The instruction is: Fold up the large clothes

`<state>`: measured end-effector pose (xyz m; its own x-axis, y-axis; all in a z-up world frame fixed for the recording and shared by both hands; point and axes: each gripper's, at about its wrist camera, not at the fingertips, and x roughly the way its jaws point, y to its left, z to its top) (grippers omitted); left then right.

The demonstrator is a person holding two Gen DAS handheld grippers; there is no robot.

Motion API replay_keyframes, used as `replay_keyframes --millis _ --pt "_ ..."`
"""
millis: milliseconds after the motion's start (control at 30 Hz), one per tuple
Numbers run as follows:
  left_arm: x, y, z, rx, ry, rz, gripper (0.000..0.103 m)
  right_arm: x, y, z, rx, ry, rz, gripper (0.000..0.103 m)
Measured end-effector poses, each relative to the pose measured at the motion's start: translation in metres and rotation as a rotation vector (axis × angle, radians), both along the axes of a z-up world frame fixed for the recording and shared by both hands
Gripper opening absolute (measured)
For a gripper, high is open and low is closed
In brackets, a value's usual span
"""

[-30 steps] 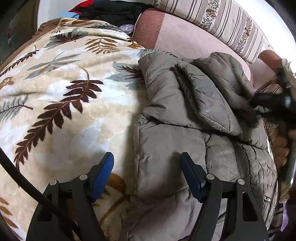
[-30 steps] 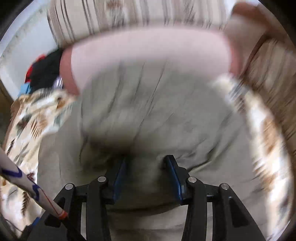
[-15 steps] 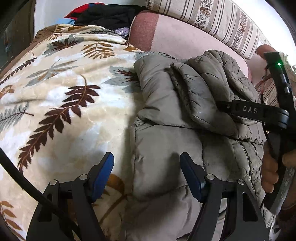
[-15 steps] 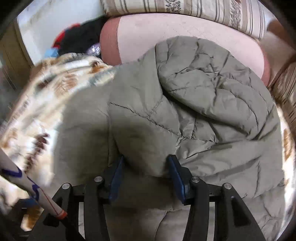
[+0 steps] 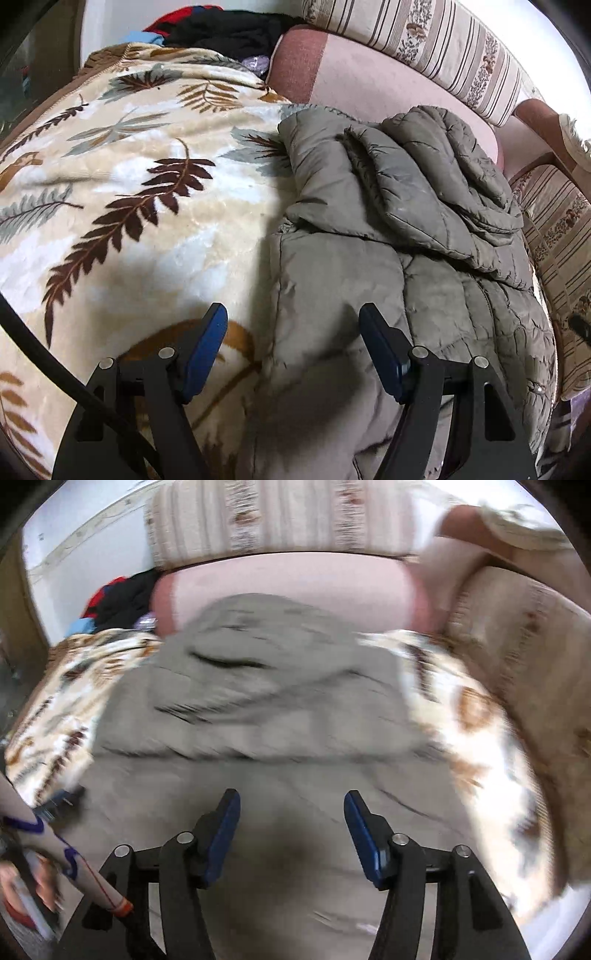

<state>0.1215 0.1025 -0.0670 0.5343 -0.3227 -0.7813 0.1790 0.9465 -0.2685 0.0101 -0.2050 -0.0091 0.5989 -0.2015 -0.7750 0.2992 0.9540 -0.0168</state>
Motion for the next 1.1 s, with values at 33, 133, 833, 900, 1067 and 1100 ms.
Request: replay_keyframes --millis 33,133,833,900,1067,1100 --pt "-0.005 -0.001 0.002 -0.001 -0.017 0.007 0.073 -0.016 -0.012 0.001 -0.021 0.003 -0.027 0.066" --pt "-0.019 -0.006 0.007 0.015 -0.065 0.028 0.073 -0.07 -0.059 0.007 -0.037 -0.002 -0.124 0.067" --pt "-0.117 -0.037 0.042 0.205 -0.152 0.069 0.074 -0.147 -0.116 -0.02 -0.032 -0.053 -0.206 0.065" --pt "-0.117 -0.041 0.034 0.239 -0.125 0.066 0.074 -0.135 -0.107 -0.03 -0.018 -0.034 -0.146 0.064" --pt "-0.117 -0.05 0.009 0.3 -0.075 0.062 0.074 -0.114 -0.092 -0.072 0.013 0.072 -0.084 0.064" --pt "-0.116 -0.052 0.004 0.306 -0.061 0.059 0.074 -0.115 -0.091 -0.078 0.024 0.075 -0.082 0.064"
